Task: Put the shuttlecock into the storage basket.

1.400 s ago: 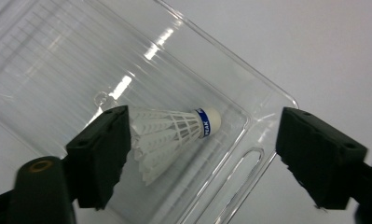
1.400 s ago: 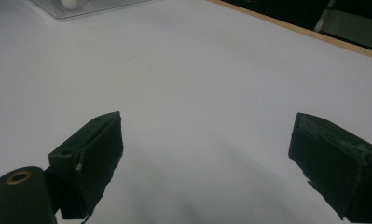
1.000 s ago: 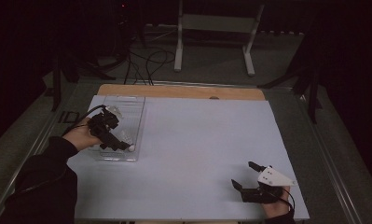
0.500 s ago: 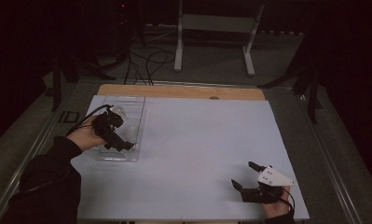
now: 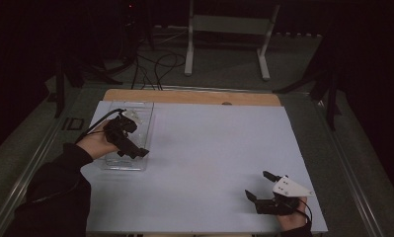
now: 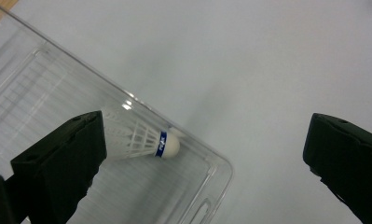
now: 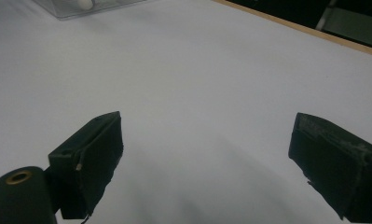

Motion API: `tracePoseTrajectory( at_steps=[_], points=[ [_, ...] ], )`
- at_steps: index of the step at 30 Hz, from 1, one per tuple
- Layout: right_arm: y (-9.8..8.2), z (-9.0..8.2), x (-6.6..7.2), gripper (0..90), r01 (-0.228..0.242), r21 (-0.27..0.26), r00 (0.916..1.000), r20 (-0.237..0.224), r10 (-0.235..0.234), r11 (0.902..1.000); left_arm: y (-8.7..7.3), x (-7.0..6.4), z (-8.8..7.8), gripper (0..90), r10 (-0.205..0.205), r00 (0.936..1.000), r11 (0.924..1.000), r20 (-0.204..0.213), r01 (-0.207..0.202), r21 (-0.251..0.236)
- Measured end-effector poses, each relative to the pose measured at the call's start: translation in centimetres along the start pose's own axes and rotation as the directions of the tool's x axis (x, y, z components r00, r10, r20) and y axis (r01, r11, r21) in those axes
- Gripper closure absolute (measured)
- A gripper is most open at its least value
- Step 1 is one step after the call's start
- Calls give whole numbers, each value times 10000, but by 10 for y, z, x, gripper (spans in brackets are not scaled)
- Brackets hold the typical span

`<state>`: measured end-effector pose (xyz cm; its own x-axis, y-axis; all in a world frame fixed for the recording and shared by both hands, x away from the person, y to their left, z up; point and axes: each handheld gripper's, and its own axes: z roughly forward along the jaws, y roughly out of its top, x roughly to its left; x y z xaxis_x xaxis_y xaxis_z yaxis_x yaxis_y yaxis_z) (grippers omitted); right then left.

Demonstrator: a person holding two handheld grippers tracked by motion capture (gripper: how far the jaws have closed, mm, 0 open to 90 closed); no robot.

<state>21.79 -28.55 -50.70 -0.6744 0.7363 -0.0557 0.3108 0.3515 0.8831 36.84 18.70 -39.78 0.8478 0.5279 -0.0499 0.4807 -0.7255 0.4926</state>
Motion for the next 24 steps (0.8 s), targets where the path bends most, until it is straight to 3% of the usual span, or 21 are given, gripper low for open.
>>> tracePoseTrajectory(
  at_steps=[5,7,17,24],
  points=[
    [0,0,0,99,-24,-2,10000,-20,24,10000,7,-5,0,2,-55,10000,9998,9,56,-179],
    [0,0,0,99,-9,1,10000,-10,9,10000,10,-6,1,1,-13,9998,9998,199,17,-203],
    [0,0,0,99,-79,-8,10000,-46,79,10000,25,-21,16,2,424,9978,9990,508,-416,-163],
    [0,-1,-1,99,-79,-31,10000,-28,79,10000,32,-30,20,2,705,9954,9958,654,-664,-629]
  ],
)
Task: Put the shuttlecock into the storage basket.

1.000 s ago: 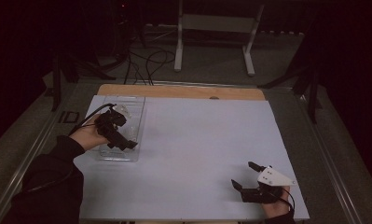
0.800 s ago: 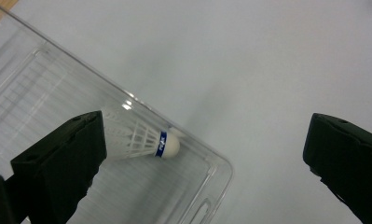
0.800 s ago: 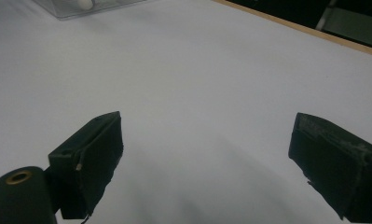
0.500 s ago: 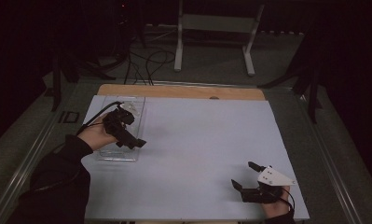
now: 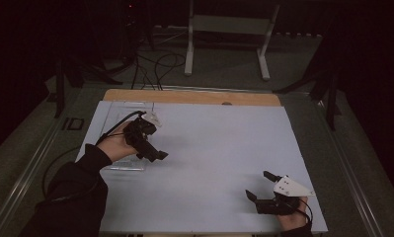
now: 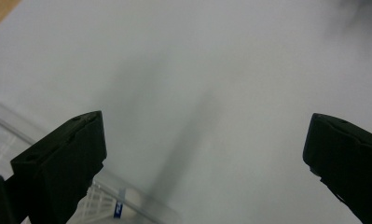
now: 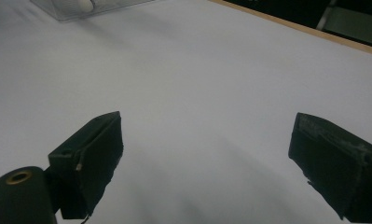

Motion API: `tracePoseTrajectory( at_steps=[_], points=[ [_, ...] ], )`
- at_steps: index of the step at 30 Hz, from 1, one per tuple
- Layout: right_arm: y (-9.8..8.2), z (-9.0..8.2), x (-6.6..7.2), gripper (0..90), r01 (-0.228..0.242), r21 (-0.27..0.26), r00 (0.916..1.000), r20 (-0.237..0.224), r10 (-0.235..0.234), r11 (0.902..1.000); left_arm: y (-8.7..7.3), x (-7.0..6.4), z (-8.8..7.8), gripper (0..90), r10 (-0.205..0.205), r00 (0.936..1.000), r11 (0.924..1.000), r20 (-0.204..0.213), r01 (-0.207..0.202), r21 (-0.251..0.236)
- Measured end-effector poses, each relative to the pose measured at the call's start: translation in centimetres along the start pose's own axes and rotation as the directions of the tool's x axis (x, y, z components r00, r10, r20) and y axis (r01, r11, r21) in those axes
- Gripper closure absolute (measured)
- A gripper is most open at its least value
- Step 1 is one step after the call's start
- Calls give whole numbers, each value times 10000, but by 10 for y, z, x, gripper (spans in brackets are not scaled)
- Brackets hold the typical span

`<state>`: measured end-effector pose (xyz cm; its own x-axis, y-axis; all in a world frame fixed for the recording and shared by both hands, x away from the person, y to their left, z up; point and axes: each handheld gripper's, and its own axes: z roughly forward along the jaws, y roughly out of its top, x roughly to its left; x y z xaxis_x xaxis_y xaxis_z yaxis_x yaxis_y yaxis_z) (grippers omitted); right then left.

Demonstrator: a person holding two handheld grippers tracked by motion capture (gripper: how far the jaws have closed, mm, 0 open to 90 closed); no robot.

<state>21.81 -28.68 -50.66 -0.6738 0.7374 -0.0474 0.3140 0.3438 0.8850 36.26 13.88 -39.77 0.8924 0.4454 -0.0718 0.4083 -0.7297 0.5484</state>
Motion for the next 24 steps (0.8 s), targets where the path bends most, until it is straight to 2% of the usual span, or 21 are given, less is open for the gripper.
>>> tracePoseTrajectory(
  at_steps=[7,12,24],
  points=[
    [0,0,0,99,28,-12,10000,-7,-28,10000,3,-7,5,2,257,9996,9995,146,-254,-186],
    [0,0,0,99,22,-4,10000,-19,-22,10000,4,-14,11,2,400,9983,9987,425,-386,-327],
    [0,1,0,100,-10,16,10000,-32,10,10000,2,-19,24,2,345,9985,9987,431,-328,-391]
  ],
)
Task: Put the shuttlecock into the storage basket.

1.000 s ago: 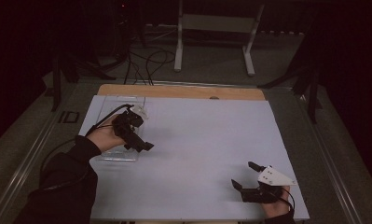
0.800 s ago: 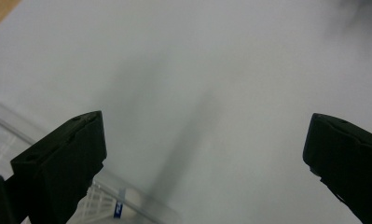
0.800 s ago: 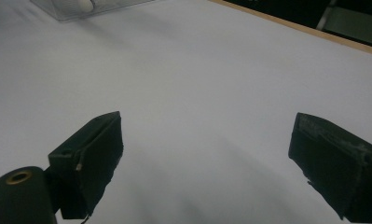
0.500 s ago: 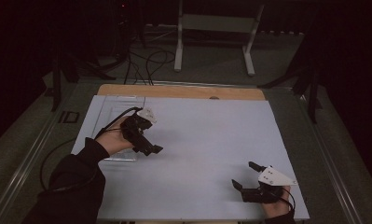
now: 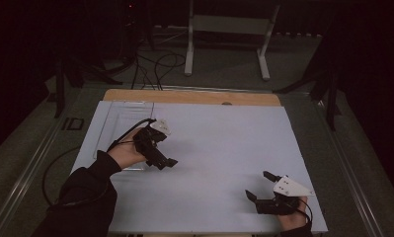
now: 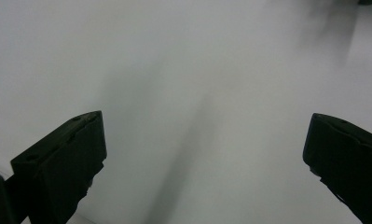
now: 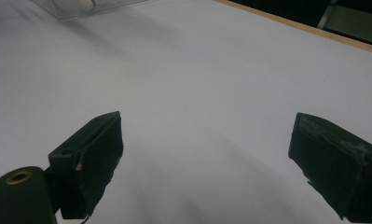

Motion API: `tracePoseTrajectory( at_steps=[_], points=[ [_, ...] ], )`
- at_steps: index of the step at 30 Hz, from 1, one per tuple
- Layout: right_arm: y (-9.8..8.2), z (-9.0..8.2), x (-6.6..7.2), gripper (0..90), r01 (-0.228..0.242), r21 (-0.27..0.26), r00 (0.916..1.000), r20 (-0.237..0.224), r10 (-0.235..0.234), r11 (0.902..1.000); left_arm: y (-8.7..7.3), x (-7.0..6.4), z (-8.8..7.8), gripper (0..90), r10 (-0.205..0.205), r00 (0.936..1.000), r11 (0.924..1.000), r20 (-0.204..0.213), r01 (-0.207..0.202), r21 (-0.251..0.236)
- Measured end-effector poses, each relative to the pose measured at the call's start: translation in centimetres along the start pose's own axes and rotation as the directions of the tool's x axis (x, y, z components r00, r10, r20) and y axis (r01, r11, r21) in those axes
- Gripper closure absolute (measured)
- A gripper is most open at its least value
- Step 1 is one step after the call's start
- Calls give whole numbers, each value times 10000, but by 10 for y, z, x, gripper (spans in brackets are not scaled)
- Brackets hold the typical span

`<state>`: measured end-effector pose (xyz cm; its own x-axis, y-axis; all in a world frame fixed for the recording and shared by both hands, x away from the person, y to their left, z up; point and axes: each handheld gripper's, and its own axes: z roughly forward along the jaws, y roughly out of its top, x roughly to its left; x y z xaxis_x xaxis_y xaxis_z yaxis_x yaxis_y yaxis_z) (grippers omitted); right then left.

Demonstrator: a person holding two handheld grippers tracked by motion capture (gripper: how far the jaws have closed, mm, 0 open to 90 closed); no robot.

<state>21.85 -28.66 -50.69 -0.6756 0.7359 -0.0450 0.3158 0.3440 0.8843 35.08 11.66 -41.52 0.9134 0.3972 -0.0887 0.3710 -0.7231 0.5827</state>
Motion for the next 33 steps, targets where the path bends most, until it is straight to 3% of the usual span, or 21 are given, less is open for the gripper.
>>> tracePoseTrajectory(
  at_steps=[21,33],
  points=[
    [-1,1,-1,99,-22,55,10000,-31,22,10000,-18,-8,27,2,-265,9992,9996,292,264,48],
    [-1,0,-1,99,-29,47,10000,-60,29,10000,-32,-17,39,2,-451,9989,9990,107,452,-67]
  ],
)
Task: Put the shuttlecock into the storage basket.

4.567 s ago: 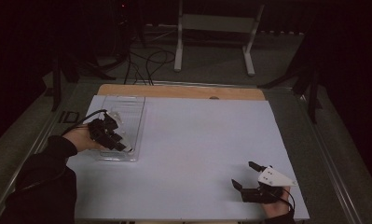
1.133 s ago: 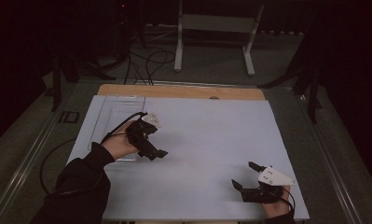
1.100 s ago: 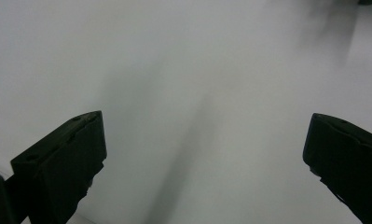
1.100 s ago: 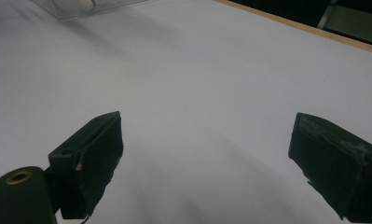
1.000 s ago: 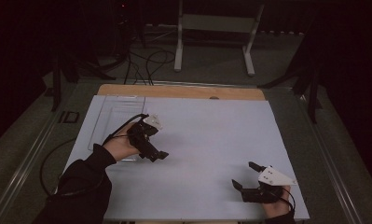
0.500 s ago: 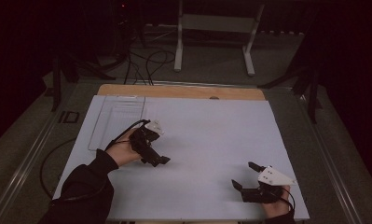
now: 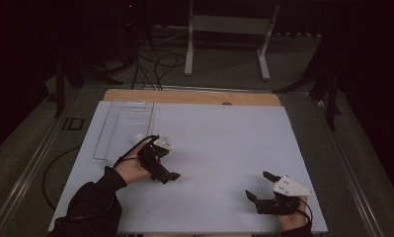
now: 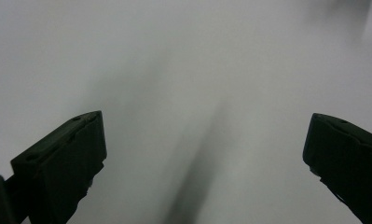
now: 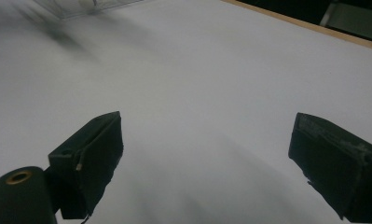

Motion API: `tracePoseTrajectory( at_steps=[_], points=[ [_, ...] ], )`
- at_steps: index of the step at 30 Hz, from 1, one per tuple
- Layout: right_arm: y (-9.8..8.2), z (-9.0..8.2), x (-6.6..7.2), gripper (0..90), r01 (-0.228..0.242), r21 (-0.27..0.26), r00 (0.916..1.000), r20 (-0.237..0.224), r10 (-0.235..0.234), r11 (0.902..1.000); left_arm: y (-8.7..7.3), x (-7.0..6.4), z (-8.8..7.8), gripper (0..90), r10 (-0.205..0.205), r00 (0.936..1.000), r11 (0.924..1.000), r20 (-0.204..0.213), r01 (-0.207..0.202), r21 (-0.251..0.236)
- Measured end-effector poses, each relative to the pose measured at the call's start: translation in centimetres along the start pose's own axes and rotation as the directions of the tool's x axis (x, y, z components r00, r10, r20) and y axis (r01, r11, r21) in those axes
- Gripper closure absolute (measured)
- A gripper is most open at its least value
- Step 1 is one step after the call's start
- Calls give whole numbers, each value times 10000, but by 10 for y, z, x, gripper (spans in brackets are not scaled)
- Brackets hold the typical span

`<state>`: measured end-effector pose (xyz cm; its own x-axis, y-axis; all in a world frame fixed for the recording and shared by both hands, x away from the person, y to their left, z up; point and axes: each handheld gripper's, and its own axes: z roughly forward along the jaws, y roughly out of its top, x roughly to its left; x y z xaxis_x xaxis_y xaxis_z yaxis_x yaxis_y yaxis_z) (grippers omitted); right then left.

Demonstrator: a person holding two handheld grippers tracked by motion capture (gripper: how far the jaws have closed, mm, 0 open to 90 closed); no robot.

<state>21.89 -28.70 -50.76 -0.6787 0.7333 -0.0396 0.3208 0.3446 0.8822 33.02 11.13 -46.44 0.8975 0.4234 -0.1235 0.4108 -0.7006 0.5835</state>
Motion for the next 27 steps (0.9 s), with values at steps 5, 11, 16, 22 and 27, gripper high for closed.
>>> tracePoseTrajectory(
  at_steps=[5,11,16,22,27],
  points=[
    [0,0,0,99,-15,38,10000,-14,15,10000,-2,-8,4,2,197,9996,9998,185,-197,37],
    [0,0,0,99,18,23,10000,-10,-18,10000,-10,-13,12,2,189,9991,9998,377,-186,-87],
    [0,-1,0,99,-11,23,10000,-22,11,10000,-16,-19,12,2,174,9990,9997,420,-166,-181],
    [0,0,0,99,30,26,10000,-38,-30,10000,-29,-28,13,2,404,9973,9983,611,-378,-440],
    [0,0,1,99,8,35,10000,-59,-8,10000,-41,-29,13,2,310,9983,9969,493,-273,-742]
  ],
)
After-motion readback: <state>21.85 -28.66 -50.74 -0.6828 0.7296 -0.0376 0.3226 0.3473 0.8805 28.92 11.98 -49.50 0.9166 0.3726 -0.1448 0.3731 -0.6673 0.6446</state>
